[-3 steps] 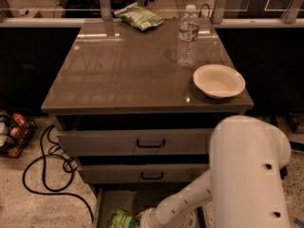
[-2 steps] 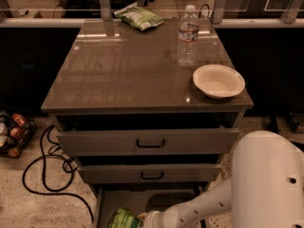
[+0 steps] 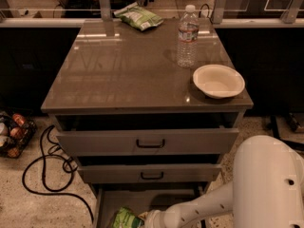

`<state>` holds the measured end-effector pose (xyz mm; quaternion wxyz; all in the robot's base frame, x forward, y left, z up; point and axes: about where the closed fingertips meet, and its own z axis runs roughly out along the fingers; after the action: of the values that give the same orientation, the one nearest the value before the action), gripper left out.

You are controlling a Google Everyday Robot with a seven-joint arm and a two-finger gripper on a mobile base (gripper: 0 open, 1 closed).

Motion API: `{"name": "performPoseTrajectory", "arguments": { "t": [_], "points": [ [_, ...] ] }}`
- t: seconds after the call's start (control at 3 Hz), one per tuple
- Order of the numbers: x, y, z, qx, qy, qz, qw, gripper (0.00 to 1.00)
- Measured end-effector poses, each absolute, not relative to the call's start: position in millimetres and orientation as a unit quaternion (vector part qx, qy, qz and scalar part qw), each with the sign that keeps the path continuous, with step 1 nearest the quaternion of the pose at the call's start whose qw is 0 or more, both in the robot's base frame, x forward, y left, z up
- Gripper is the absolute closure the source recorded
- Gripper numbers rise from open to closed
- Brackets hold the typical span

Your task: Place green rice chip bag into bottom drawer

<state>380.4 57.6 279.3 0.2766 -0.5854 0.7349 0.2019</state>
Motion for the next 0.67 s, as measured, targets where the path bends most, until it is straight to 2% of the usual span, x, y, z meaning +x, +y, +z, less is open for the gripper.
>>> {"name": "performPoseTrajectory", "arguments": {
  "t": [0.67],
  "points": [
    [382.2, 41.9, 230.7, -0.558, 0.759, 0.218, 0.256, 0.97]
  ]
}}
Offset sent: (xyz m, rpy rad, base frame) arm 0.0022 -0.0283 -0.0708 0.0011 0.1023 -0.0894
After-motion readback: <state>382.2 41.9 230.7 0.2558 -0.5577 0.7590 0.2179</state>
